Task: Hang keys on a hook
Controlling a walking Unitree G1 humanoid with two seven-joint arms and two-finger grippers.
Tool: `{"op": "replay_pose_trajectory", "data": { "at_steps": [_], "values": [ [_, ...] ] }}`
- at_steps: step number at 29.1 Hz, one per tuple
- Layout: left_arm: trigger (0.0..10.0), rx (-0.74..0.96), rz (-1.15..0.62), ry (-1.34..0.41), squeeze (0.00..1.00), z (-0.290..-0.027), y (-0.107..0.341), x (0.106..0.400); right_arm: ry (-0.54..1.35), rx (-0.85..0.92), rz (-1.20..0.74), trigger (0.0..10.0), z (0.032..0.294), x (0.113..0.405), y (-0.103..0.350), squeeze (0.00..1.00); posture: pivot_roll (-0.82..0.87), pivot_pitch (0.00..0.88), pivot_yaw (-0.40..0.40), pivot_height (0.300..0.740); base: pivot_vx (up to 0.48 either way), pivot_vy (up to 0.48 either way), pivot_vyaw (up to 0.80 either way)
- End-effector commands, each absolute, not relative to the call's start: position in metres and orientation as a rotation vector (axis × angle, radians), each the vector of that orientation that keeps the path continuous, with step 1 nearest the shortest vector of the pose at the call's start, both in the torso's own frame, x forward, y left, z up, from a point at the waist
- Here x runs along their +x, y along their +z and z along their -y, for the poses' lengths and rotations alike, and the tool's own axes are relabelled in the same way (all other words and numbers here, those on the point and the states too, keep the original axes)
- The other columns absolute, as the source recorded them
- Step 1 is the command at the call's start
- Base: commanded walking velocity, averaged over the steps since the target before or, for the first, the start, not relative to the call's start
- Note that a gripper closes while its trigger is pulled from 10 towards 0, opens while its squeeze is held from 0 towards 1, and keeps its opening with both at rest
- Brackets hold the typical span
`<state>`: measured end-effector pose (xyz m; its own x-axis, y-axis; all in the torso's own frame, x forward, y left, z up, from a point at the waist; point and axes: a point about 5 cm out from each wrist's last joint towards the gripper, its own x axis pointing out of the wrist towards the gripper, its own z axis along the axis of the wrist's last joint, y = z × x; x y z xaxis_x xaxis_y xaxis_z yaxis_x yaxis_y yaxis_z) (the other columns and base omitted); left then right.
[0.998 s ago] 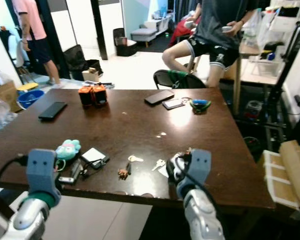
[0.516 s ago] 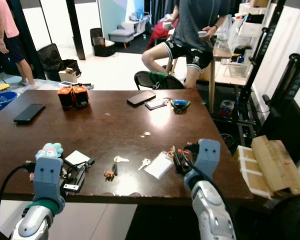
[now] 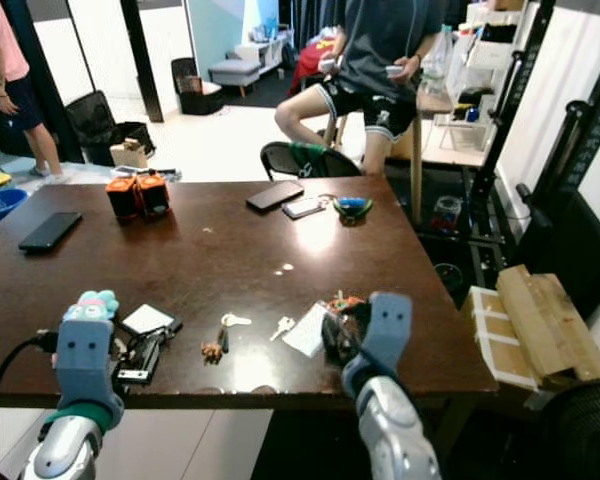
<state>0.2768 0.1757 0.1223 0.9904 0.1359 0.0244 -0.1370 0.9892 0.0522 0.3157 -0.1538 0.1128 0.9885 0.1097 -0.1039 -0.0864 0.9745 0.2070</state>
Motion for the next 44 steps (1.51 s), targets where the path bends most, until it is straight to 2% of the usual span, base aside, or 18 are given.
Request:
{"op": "replay_pose_trajectory", "data": {
  "at_steps": [1, 9, 10, 13, 15, 17, 24, 25, 31, 33, 36, 38, 44],
  "values": [
    [10.0, 0.096, 0.02, 0.142, 0.0, -0.181, 0.121, 0.273, 0.077, 0.209, -0.126, 10.0, 0.158, 0.312, 0.106, 0.0, -0.21, 0.0, 0.156, 0.74, 0.0, 0.0, 0.0],
    [10.0, 0.103, 0.047, 0.132, 0.0, -0.185, 0.129, 0.271, 0.046, 0.203, -0.14, 10.0, 0.164, 0.305, 0.1, 0.0, -0.2, 0.0, 0.16, 0.74, 0.0, 0.0, 0.0],
    [10.0, 0.113, 0.043, 0.136, 0.0, -0.184, 0.128, 0.268, 0.089, 0.174, -0.143, 10.0, 0.159, 0.306, 0.1, 0.0, -0.18, 0.0, 0.111, 0.74, 0.0, 0.0, 0.0],
    [10.0, 0.113, 0.04, 0.14, 0.0, -0.182, 0.127, 0.266, 0.106, 0.166, -0.145, 10.0, 0.157, 0.307, 0.099, 0.0, -0.16, 0.0, 0.083, 0.74, 0.0, 0.0, 0.0],
    [10.0, 0.107, 0.041, 0.157, 0.0, -0.178, 0.125, 0.263, 0.143, 0.15, -0.157, 10.0, 0.156, 0.31, 0.097, 0.0, -0.14, 0.0, 0.021, 0.74, 0.0, 0.0, 0.0],
    [10.0, 0.101, 0.046, 0.168, 0.0, -0.176, 0.125, 0.261, 0.16, 0.141, -0.166, 10.0, 0.156, 0.312, 0.097, 0.0, -0.13, 0.0, -0.004, 0.74, 0.0, 0.0, 0.0],
    [10.0, 0.095, 0.051, 0.177, 0.0, -0.176, 0.124, 0.259, 0.178, 0.132, -0.175, 10.0, 0.155, 0.313, 0.096, 0.0, -0.12, 0.0, -0.011, 0.74, 0.0, 0.0, 0.0],
    [10.0, 0.084, 0.054, 0.189, 0.0, -0.175, 0.124, 0.257, 0.201, 0.12, -0.181, 10.0, 0.154, 0.314, 0.096, 0.0, -0.12, 0.0, -0.032, 0.74, 0.0, 0.0, 0.0],
    [10.0, 0.062, 0.06, 0.182, 0.0, -0.173, 0.124, 0.256, 0.202, 0.115, -0.169, 10.0, 0.153, 0.315, 0.098, 0.0, -0.14, 0.0, -0.005, 0.74, 0.0, 0.0, 0.0],
    [10.0, 0.028, 0.066, 0.182, 0.0, -0.175, 0.126, 0.258, 0.152, 0.112, -0.15, 10.0, 0.161, 0.312, 0.099, 0.0, -0.16, 0.0, 0.032, 0.74, 0.0, 0.0, 0.0],
    [10.0, 0.025, 0.068, 0.184, 0.0, -0.177, 0.127, 0.259, 0.127, 0.114, -0.146, 10.0, 0.165, 0.31, 0.099, 0.0, -0.16, 0.0, 0.032, 0.74, 0.0, 0.0, 0.0],
    [10.0, 0.027, 0.082, 0.193, 0.0, -0.18, 0.131, 0.262, 0.082, 0.129, -0.144, 10.0, 0.172, 0.308, 0.097, 0.0, -0.17, 0.0, 0.059, 0.74, 0.0, 0.0, 0.0],
    [10.0, 0.026, 0.092, 0.179, 0.0, -0.18, 0.134, 0.265, 0.065, 0.144, -0.143, 10.0, 0.174, 0.306, 0.096, 0.0, -0.18, 0.0, 0.069, 0.74, 0.0, 0.0, 0.0]
  ]
}}
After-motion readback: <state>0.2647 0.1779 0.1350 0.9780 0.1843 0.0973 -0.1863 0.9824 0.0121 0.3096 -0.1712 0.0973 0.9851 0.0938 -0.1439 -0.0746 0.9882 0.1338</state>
